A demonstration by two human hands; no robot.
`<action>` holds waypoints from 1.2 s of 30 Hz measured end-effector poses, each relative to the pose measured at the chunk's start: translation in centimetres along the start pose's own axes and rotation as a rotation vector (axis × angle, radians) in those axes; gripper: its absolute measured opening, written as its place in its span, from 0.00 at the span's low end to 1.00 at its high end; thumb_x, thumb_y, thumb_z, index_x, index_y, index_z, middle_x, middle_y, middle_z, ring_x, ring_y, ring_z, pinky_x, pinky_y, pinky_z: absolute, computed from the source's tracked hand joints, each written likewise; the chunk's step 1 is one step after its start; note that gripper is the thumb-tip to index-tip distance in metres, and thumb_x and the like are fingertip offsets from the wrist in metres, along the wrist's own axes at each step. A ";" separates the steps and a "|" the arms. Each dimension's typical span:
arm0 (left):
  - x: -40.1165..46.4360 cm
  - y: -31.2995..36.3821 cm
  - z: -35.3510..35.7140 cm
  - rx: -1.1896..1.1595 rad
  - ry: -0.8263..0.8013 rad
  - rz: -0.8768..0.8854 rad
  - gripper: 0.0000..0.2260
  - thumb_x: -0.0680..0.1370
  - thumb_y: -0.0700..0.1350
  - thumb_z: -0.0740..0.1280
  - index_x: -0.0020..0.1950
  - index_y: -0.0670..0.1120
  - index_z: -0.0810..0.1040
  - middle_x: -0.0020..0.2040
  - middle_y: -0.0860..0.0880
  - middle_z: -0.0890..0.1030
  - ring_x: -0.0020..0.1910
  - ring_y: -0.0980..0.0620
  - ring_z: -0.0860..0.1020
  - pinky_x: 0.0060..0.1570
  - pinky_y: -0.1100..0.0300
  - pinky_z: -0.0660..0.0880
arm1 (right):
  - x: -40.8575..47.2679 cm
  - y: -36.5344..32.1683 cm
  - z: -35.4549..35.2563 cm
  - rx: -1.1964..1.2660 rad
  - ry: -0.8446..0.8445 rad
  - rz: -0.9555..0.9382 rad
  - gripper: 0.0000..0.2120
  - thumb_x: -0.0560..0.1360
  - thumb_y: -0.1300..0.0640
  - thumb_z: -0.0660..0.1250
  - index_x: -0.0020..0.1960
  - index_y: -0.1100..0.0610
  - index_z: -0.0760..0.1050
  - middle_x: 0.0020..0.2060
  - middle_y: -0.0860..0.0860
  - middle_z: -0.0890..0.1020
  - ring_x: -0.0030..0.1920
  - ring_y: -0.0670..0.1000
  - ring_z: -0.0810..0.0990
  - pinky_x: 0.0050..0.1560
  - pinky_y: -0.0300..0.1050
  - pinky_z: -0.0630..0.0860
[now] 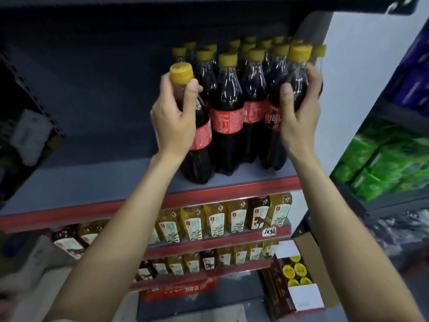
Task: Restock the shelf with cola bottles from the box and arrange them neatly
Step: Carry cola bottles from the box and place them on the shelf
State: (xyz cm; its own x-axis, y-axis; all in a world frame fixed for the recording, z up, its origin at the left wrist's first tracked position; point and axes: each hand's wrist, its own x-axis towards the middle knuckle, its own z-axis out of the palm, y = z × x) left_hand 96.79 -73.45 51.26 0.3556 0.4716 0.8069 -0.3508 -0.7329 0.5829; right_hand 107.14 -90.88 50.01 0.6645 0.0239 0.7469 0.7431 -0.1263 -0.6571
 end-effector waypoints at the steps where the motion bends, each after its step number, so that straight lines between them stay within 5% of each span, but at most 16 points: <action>1: 0.3 -0.2 0.2 -0.002 0.009 -0.024 0.16 0.80 0.52 0.58 0.53 0.39 0.74 0.43 0.59 0.80 0.44 0.63 0.78 0.48 0.65 0.73 | 0.1 0.5 0.2 0.001 -0.003 0.021 0.24 0.81 0.52 0.59 0.72 0.64 0.61 0.69 0.55 0.69 0.69 0.47 0.67 0.68 0.31 0.62; 10: 2.3 -2.0 1.7 0.016 0.035 -0.167 0.13 0.78 0.58 0.57 0.48 0.50 0.74 0.40 0.59 0.80 0.42 0.62 0.78 0.47 0.66 0.71 | 1.2 2.8 1.4 -0.040 -0.005 0.012 0.28 0.80 0.49 0.62 0.74 0.63 0.59 0.69 0.56 0.68 0.68 0.45 0.64 0.66 0.25 0.56; 14: 2.3 -2.1 1.7 0.046 0.008 -0.170 0.21 0.76 0.60 0.56 0.55 0.45 0.75 0.50 0.52 0.80 0.51 0.55 0.77 0.51 0.65 0.70 | 0.6 3.4 1.6 -0.125 -0.008 -0.035 0.34 0.79 0.49 0.65 0.76 0.65 0.55 0.68 0.62 0.65 0.68 0.49 0.61 0.67 0.24 0.51; 20: 1.3 -1.6 1.5 0.025 -0.054 -0.185 0.24 0.75 0.55 0.62 0.68 0.44 0.68 0.61 0.47 0.77 0.60 0.51 0.75 0.62 0.55 0.72 | -1.5 3.2 0.9 -0.245 0.063 -0.135 0.33 0.78 0.54 0.67 0.75 0.67 0.58 0.69 0.64 0.65 0.70 0.55 0.61 0.73 0.48 0.60; 26: -2.0 -1.1 -0.9 -0.018 -0.155 -0.223 0.29 0.77 0.48 0.65 0.76 0.48 0.57 0.69 0.56 0.68 0.69 0.60 0.67 0.70 0.58 0.66 | -4.4 -0.5 1.2 -0.127 0.099 -0.280 0.20 0.77 0.60 0.67 0.67 0.66 0.70 0.63 0.61 0.73 0.65 0.55 0.69 0.68 0.51 0.66; 29: -3.5 -0.7 -3.7 0.007 -0.168 -0.205 0.28 0.77 0.51 0.64 0.75 0.48 0.59 0.71 0.53 0.68 0.70 0.58 0.67 0.70 0.58 0.65 | -6.6 -3.7 3.3 -0.033 0.062 -0.401 0.16 0.77 0.61 0.66 0.63 0.64 0.71 0.59 0.59 0.76 0.62 0.56 0.73 0.63 0.57 0.70; 33: -6.0 -0.3 -10.6 0.073 -0.051 -0.166 0.16 0.79 0.47 0.62 0.66 0.47 0.70 0.59 0.52 0.79 0.62 0.55 0.75 0.65 0.49 0.69 | -11.1 -8.5 7.4 0.179 -0.022 -0.461 0.12 0.78 0.62 0.64 0.61 0.61 0.71 0.55 0.53 0.78 0.57 0.54 0.76 0.58 0.56 0.73; 36: -9.0 -0.7 -18.0 0.171 0.107 -0.115 0.09 0.79 0.44 0.60 0.58 0.47 0.74 0.47 0.54 0.80 0.51 0.54 0.79 0.57 0.55 0.74 | -16.1 -12.3 11.4 0.389 -0.119 -0.414 0.10 0.79 0.62 0.62 0.60 0.61 0.70 0.50 0.53 0.77 0.49 0.52 0.77 0.52 0.45 0.75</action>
State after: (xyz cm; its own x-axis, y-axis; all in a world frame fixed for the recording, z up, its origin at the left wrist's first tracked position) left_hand 78.29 -68.32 45.30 0.2877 0.5993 0.7470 -0.1584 -0.7395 0.6543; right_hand 88.18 -78.36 44.85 0.3001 0.1075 0.9478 0.9022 0.2906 -0.3186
